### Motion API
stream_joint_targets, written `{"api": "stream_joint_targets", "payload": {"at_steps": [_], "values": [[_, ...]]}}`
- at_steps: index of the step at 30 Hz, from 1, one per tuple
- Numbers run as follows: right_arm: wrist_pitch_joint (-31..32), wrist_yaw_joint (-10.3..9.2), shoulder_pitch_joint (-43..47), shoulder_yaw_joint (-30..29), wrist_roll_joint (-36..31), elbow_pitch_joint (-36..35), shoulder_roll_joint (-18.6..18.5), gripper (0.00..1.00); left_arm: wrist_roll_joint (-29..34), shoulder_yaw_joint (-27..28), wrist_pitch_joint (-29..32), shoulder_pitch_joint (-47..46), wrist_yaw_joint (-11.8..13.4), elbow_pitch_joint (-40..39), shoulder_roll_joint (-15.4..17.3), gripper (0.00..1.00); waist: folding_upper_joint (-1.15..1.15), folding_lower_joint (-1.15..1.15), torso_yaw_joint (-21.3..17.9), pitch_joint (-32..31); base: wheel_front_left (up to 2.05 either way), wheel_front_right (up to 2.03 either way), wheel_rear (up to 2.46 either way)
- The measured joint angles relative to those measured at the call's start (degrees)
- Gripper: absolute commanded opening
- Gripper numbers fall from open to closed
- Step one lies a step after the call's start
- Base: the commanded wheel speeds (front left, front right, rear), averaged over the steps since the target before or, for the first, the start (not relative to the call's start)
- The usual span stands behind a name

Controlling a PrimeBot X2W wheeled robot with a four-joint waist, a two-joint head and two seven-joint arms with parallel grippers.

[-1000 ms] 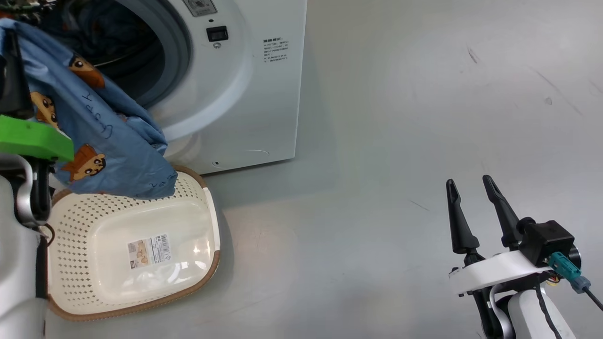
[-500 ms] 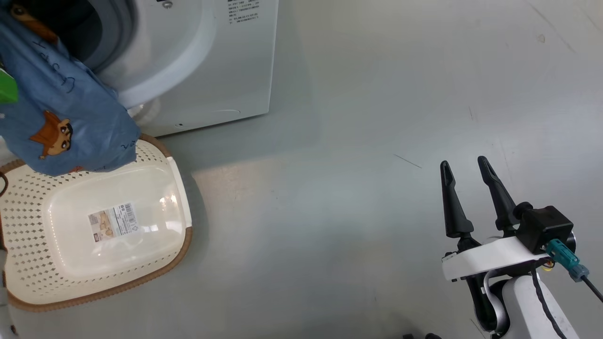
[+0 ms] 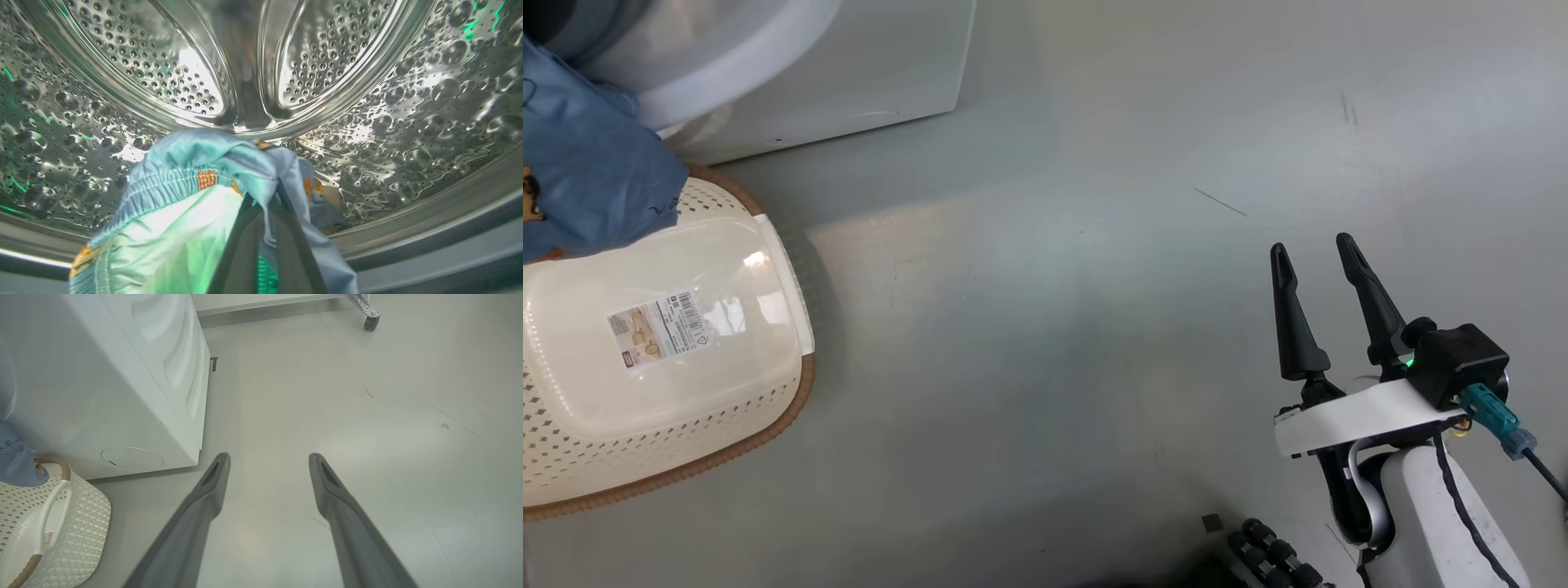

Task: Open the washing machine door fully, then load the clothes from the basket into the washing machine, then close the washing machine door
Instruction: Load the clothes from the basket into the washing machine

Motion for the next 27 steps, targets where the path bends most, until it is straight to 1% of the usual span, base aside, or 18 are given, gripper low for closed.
{"api": "stream_joint_targets", "payload": {"at_steps": [4, 7, 13, 17, 20, 23, 27], "values": [[0.0, -0.22, -1.7, 0.9, 0.0, 0.1, 0.2, 1.00, 0.3, -0.4, 2.5, -4.1, 0.1, 2.0, 1.0, 0.00, 0.00, 0.00, -0.3, 2.6, 0.00, 0.00, 0.00], [0.0, -0.23, -2.7, 1.1, 0.0, 0.0, 0.4, 1.00, 0.8, -0.5, 2.6, -6.6, 0.3, 2.5, 1.9, 0.00, 0.00, 0.00, -0.4, 3.9, 0.00, 0.00, 0.00], [0.0, -0.30, -3.1, 1.3, 0.5, 0.1, 0.4, 1.00, 1.9, -1.3, 2.1, -9.7, 0.3, 3.3, 2.4, 0.00, 0.00, 0.00, -0.7, 5.7, 0.00, 0.00, 0.00], [0.0, -0.30, -3.1, 1.7, 0.5, 0.3, 0.5, 1.00, 3.7, -1.3, -3.4, -13.1, 0.5, 1.6, 3.5, 0.00, 0.00, -0.01, -0.9, 6.4, 0.00, 0.00, 0.00], [0.0, -0.30, -3.9, 2.3, 0.5, 0.2, 0.6, 1.00, 5.5, -1.8, -7.3, -16.8, 0.5, -0.7, 5.1, 0.00, 0.00, -0.01, -1.3, 6.8, 0.00, 0.00, 0.00], [0.0, -0.31, -4.8, 2.3, 0.5, 0.2, 0.6, 1.00, 6.8, -2.5, -11.0, -17.9, 0.5, -0.8, 5.2, 0.00, 0.00, -0.01, -1.7, 7.0, 0.00, 0.00, 0.00], [0.0, -0.68, -4.9, 2.2, 0.5, 0.2, 0.6, 1.00, 7.2, -4.1, -12.9, -18.0, 0.5, 0.7, 5.2, 0.00, 0.00, -0.01, -2.1, 7.0, 0.00, 0.00, 0.00]]}}
